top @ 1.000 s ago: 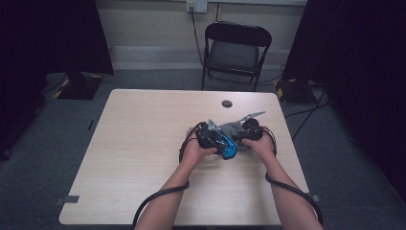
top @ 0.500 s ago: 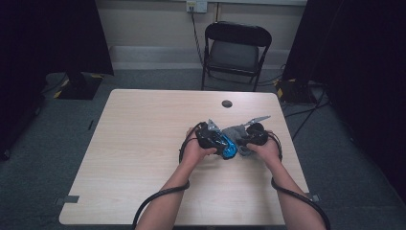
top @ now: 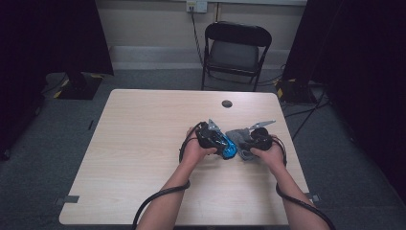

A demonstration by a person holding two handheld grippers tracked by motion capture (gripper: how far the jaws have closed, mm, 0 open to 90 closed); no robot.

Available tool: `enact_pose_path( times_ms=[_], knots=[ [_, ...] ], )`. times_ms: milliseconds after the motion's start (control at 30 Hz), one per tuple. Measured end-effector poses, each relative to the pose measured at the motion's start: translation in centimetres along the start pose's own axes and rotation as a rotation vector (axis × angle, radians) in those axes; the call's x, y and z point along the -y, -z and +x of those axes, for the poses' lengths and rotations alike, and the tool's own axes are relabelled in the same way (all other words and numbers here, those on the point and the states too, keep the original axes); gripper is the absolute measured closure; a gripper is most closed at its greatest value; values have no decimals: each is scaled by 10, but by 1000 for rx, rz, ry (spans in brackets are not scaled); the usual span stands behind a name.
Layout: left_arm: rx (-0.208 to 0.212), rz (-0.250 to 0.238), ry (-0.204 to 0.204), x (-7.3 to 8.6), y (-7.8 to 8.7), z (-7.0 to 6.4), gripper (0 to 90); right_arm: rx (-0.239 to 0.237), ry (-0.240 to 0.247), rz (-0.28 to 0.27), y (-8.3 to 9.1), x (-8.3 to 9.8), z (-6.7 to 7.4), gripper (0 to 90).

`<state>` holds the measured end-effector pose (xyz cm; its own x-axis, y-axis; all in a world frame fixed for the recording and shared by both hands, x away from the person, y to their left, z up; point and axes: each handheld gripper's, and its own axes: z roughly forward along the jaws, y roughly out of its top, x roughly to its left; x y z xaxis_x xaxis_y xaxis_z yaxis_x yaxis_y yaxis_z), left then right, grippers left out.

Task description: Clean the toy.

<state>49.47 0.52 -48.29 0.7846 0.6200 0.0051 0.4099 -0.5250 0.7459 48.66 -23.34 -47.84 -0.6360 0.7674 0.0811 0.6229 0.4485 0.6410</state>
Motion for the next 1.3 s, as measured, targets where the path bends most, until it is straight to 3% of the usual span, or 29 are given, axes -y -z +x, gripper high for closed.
enact_pose_path(
  times_ms=[767, 967, 1300],
  knots=[
    [1, 10, -2, -1, 0, 0, 138, -16, -24, 2, 18, 20, 3, 733],
    [2, 10, -2, -1, 0, 0, 138, -36, -57, 8, 24, 25, 0, 736],
    [2, 4, -1, 0, 0, 1, 138, -3, -96, -43, 33, 18, -10, 738]
  ],
)
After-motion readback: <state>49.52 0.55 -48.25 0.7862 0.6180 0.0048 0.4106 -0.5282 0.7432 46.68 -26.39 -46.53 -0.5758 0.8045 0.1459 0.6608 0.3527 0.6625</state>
